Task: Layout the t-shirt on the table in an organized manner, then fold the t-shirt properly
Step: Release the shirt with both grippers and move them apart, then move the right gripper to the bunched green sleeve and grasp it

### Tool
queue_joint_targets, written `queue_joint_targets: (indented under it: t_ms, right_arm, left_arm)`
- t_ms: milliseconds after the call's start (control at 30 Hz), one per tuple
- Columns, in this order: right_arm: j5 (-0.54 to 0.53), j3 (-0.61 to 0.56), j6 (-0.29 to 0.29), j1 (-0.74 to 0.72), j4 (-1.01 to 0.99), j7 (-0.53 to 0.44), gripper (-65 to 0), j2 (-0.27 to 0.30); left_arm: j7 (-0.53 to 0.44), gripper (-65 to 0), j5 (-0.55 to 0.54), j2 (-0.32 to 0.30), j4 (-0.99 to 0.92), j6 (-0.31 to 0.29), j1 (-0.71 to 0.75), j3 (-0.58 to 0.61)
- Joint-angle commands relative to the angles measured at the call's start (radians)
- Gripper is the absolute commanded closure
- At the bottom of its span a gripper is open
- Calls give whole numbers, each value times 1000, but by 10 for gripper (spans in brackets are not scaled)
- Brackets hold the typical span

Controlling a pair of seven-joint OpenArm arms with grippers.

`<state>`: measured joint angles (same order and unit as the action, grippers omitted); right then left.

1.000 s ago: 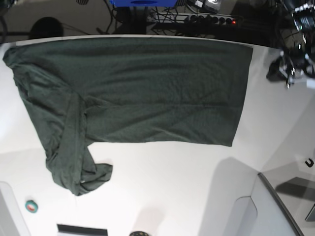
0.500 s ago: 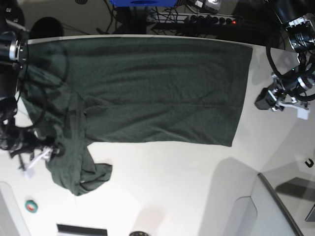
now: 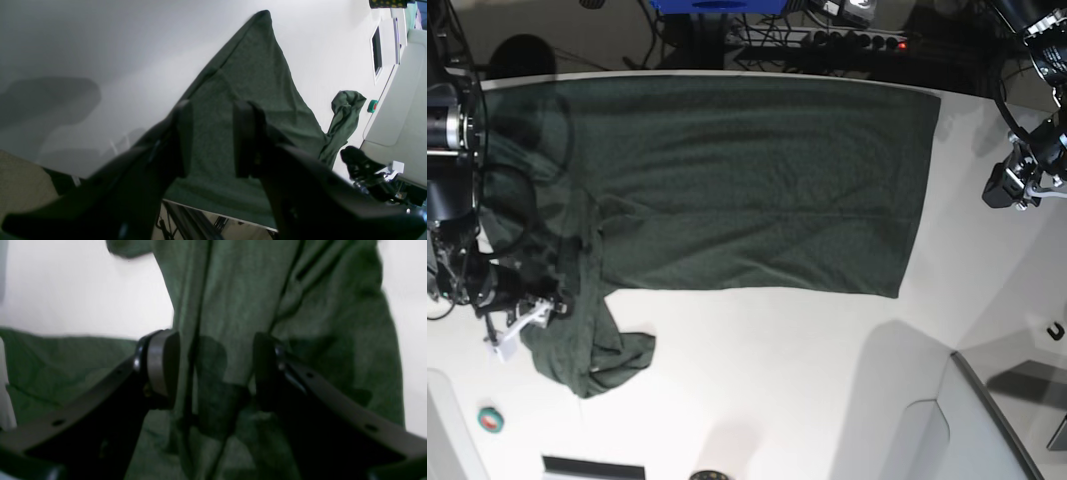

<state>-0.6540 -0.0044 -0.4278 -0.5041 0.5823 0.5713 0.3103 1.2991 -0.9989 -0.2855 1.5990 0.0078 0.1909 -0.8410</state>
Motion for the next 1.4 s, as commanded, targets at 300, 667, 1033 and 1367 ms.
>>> queue_joint_targets:
  t_ms: [300,667,1033,1367]
  right_arm:
    - [-13,1,-4,-38,-141,-129,-320,14]
    - [-13,1,-4,-37,-141,-124,-86,-12]
    - [-13,2,-4,-14,-35,-96,-27,-17]
    - [-14,8,111,98,327,17,-18,-10]
  left_arm:
    - [-3,-189,-25,-18,19,-2,-5,-5]
    - [-3,-189,-22,-18,14,-2,-5,-4]
    - [-3,-189,-21,-19,14,-2,-5,-4]
    - [-3,-189,-21,-19,13,-2,-12,1]
